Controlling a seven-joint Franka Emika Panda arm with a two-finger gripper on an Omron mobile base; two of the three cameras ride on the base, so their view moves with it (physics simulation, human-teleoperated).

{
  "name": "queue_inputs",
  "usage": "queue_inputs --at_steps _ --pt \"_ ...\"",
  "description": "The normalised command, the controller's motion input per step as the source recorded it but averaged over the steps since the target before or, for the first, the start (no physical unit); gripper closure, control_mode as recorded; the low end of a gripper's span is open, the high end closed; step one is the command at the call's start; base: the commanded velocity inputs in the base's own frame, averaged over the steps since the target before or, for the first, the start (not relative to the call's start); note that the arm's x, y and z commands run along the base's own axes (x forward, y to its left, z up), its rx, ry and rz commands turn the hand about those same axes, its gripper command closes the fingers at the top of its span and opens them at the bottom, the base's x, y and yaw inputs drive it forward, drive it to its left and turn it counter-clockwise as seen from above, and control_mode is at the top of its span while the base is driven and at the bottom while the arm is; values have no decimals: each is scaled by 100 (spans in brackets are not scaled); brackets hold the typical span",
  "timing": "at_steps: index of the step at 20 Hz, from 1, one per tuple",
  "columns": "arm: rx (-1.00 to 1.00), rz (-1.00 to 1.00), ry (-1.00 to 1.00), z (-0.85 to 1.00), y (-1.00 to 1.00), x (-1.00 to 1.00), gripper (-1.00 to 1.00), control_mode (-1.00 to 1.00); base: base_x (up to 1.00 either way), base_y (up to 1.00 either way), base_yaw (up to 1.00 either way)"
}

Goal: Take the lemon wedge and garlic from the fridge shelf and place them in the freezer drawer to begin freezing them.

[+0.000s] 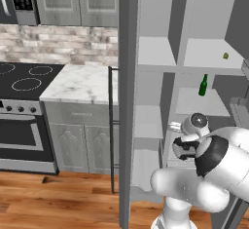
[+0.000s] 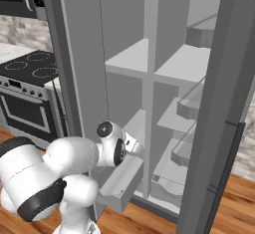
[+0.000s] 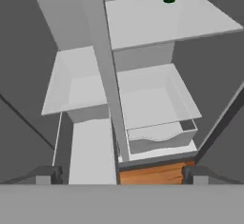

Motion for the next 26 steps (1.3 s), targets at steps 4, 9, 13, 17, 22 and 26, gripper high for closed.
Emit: queue_inputs --at_steps 4,9,13,17,22,26 --pt "0 -1 -12 100 13 -100 -100 -100 0 0 0" --pt "0 0 -5 100 28 -100 -100 -100 0 0 0" --pt "0 0 -1 100 46 -79 -100 -100 0 0 0" --pt "0 0 18 70 18 -17 -100 -100 0 0 0" --pt "0 0 7 3 0 0 -100 -100 0 0 0" --pt "0 0 0 0 0 0 -100 -100 0 0 0"
